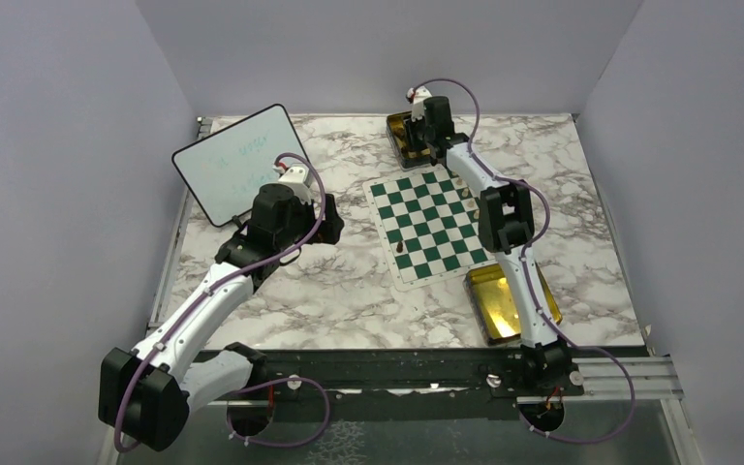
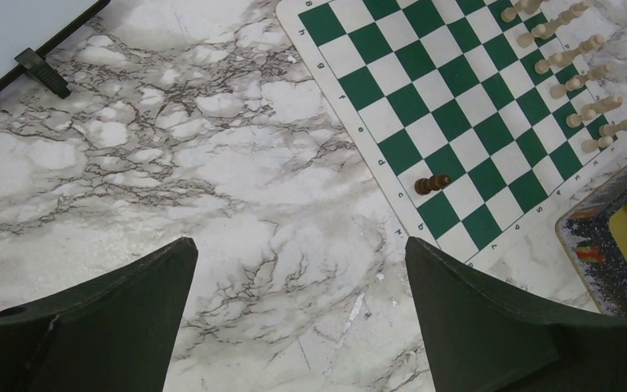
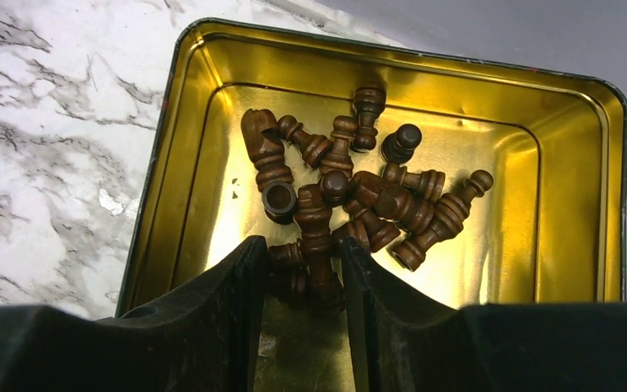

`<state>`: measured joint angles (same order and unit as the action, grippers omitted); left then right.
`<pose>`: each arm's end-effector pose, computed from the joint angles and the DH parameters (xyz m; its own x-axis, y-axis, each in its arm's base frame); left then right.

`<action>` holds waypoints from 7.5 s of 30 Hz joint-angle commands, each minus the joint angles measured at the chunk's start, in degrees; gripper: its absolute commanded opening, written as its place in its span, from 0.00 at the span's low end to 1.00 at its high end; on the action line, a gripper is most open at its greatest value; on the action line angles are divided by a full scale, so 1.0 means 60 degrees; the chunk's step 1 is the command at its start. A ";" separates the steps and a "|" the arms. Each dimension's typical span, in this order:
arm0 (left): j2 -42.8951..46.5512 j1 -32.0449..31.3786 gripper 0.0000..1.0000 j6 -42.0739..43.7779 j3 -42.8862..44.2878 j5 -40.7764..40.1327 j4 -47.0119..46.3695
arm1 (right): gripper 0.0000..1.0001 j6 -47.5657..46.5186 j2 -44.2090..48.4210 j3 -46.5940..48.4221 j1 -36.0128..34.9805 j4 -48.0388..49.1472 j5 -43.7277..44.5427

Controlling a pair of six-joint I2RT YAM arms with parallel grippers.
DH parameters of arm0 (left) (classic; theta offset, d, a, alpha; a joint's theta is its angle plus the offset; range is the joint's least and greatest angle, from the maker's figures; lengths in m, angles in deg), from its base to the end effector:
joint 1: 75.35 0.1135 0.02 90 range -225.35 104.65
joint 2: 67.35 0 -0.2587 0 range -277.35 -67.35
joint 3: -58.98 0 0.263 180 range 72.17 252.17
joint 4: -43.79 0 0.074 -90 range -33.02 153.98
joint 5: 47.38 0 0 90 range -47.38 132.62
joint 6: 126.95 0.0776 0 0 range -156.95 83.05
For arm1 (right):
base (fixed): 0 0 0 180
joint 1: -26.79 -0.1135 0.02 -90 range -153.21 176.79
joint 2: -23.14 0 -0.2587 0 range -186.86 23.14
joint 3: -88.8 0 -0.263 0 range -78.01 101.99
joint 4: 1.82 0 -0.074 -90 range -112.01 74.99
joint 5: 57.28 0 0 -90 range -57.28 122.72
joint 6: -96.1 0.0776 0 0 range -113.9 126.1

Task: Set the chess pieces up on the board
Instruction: Pick up the chess piece from the storage box, then place the chess piece on the chessboard.

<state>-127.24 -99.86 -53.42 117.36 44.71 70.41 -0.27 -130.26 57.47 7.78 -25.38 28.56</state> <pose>0.2598 -0.1215 0.2589 -0.5372 -0.0664 -0.8408 0.3040 0.9146 -0.2665 0.6096 0.2160 0.1359 -0.4026 -0.2557 -0.8789 -0.4326 0.8993 -0.0635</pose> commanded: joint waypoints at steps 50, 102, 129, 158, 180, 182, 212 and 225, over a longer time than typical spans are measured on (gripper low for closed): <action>0.0305 -0.0060 0.98 -0.0565 0.0034 0.0642 0.0003 | 0.07 -0.0708 0.6725 -0.6629 0.0066 0.3044 -0.2377; -0.3377 -0.0089 0.42 -0.6323 0.2835 0.6346 -0.1985 | 0.06 -0.0602 1.3126 -1.3931 -0.2293 0.4867 -0.5250; -0.3547 -0.0119 0.00 -0.4521 0.3222 0.5204 -0.0591 | 0.69 0.0981 1.4004 -1.4436 -0.2384 0.3294 -0.3764; -0.7101 -0.1571 0.00 -0.1688 0.6971 0.0121 0.3045 | 1.00 0.4446 1.3890 -1.4407 -0.2020 -0.1760 0.2806; -0.8883 -0.2302 0.00 -0.2162 0.7494 -0.0096 0.3032 | 1.00 0.4102 1.5021 -1.5091 -0.1982 -0.1778 0.3037; -0.8894 -0.2302 0.00 -0.2162 0.7411 -0.0160 0.2960 | 1.00 0.4094 1.5083 -1.5120 -0.1975 -0.1783 0.3023; -0.9422 -0.2175 0.06 -0.1871 0.8091 -0.0722 0.2902 | 1.00 0.4072 1.5028 -1.5026 -0.1976 -0.1804 0.2942; -0.9682 -0.2107 0.09 -0.1785 0.8179 -0.0716 0.2900 | 1.00 0.3993 1.5049 -1.5069 -0.1986 -0.1743 0.2992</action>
<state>-184.16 -112.85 -64.89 164.46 41.67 88.31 24.45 -40.49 -32.86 -4.33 -35.41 45.33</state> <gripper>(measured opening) 0.167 0.998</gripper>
